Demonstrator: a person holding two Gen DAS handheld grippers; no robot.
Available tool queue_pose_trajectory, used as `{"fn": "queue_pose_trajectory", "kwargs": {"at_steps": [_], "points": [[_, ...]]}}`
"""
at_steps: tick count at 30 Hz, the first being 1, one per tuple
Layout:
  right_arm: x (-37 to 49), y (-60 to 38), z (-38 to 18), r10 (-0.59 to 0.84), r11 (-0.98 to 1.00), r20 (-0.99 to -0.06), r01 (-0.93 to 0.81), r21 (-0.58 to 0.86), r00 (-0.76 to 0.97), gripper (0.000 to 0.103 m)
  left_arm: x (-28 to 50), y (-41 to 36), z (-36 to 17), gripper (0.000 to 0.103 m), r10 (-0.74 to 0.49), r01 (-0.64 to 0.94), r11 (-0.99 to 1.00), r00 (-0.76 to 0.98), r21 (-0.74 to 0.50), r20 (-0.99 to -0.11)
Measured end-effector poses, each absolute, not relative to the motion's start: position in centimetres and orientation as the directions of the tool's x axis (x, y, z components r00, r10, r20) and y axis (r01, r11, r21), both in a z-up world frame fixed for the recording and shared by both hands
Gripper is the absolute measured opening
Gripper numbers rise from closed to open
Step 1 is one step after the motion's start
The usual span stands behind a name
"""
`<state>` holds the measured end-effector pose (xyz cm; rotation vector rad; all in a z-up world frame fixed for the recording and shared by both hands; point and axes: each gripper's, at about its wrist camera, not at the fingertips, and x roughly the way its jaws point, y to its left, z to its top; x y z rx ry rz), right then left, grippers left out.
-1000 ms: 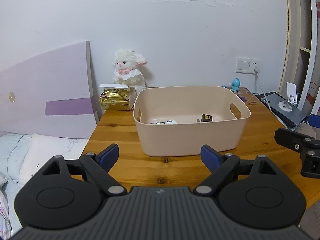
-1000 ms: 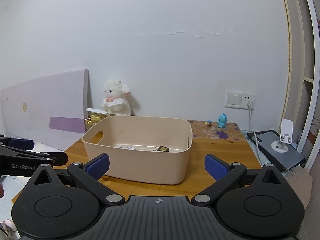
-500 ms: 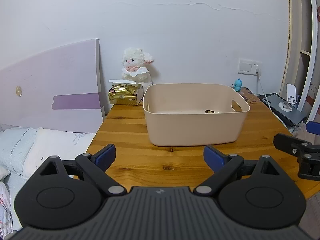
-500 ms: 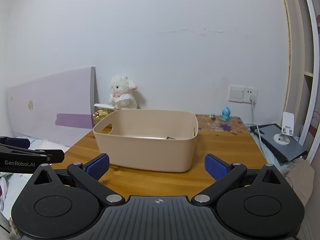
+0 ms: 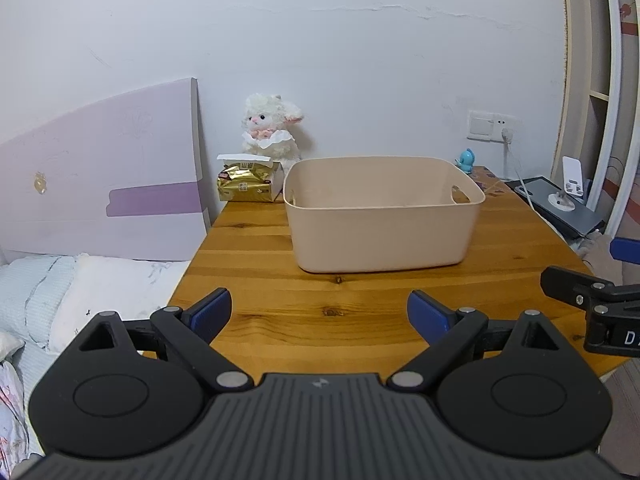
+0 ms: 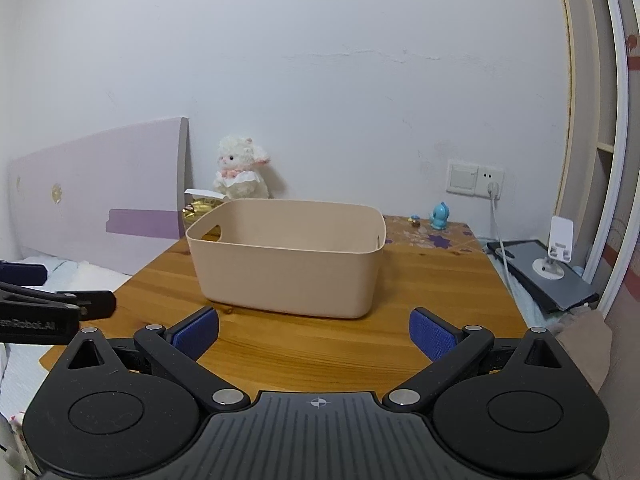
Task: Organize objects
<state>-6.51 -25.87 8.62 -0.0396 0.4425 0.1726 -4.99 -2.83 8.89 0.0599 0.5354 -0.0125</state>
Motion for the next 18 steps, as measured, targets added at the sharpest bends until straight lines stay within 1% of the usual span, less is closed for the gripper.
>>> {"fn": "queue_pose_trajectory", "kwargs": {"at_steps": [6, 9, 18], "points": [[-7.7, -26.1, 8.7, 0.163, 0.984, -0.430, -0.176, 0.009, 0.888, 0.103, -6.1, -3.6, 8.3, 0.096, -0.012, 0.056, 0.996, 0.847, 0.066, -0.531], [-7.9, -26.3, 8.4, 0.160, 0.985, -0.445, -0.170, 0.019, 0.881, 0.103, -6.6, -3.9, 7.9, 0.096, -0.019, 0.067, 0.995, 0.840, 0.070, -0.542], [-8.7, -27.1, 7.8, 0.117, 0.993, -0.470, -0.116, 0.031, 0.875, 0.103, -7.7, -4.4, 8.1, 0.096, -0.039, 0.081, 0.995, 0.851, 0.057, -0.524]]}}
